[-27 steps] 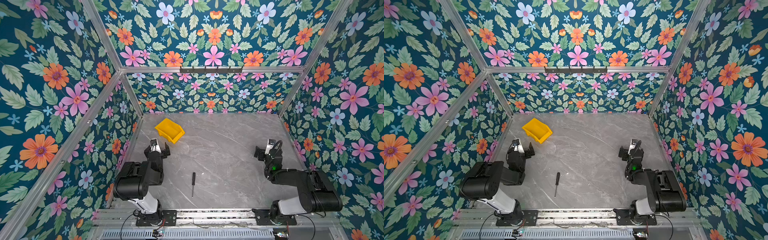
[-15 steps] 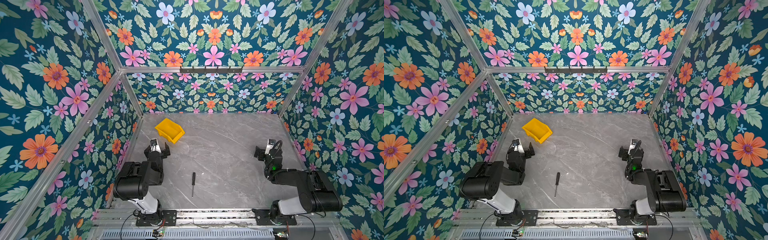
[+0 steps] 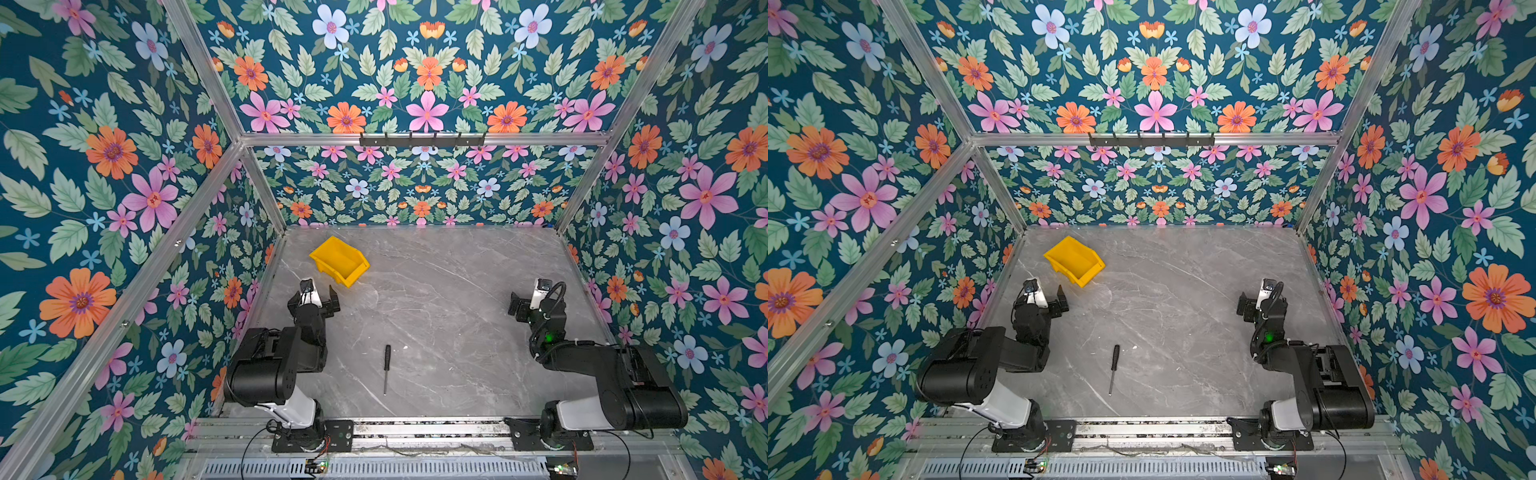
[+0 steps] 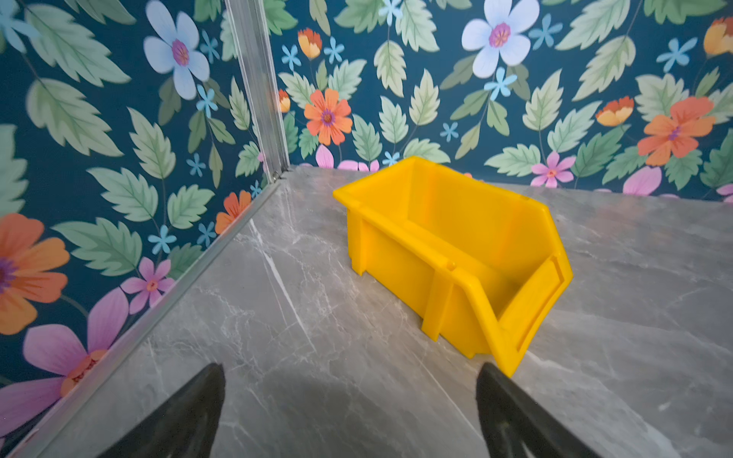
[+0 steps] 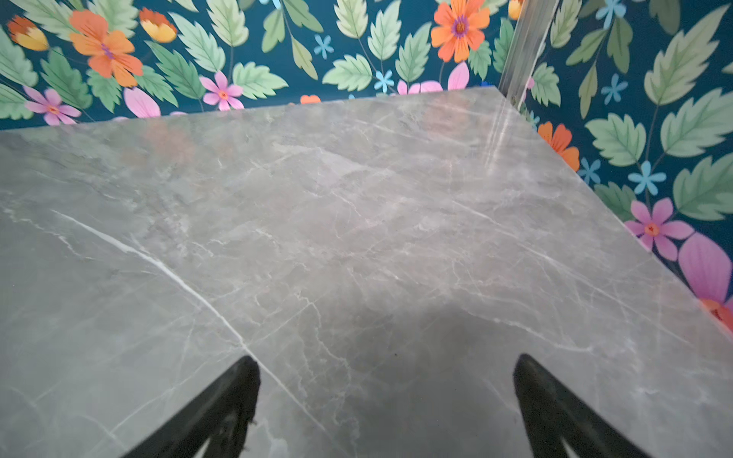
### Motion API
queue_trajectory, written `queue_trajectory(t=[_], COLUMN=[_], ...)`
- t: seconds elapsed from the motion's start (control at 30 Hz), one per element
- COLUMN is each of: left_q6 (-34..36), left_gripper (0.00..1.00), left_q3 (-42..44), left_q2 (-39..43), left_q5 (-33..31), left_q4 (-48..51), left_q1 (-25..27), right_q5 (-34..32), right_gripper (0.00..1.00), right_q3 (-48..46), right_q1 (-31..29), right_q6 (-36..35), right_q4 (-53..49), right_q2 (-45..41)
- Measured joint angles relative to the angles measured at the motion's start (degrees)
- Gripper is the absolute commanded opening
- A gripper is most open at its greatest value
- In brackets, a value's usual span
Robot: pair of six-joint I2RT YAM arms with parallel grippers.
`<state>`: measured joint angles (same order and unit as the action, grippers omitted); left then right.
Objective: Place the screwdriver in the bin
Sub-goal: 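Move the left gripper toward the black-handled screwdriver while the right arm shifts inward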
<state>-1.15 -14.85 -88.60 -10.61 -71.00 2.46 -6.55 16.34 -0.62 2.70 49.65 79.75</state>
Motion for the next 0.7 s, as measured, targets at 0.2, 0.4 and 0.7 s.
queue_trajectory(t=[0.2, 0.4, 0.7], left_q6=[1.05, 1.05, -4.76], left_gripper=[1.00, 1.00, 1.00], left_q3=[-3.56, -7.69, -13.73], left_q2=[8.92, 13.94, 18.05], left_q5=[-3.13, -8.72, -14.93], left_q4=[9.92, 22.88, 44.22], left_q1=[3.67, 12.15, 22.36], right_q5=[3.13, 5.64, 7.58], right_gripper=[0.99, 0.99, 0.99], right_q3=[0.85, 2.23, 0.83], right_q1=[-0.50, -2.89, -7.39], right_q6=[-1.49, -3.32, -5.14], right_q4=[-5.25, -13.68, -24.72], right_q2=[-7.87, -16.24, -29.38])
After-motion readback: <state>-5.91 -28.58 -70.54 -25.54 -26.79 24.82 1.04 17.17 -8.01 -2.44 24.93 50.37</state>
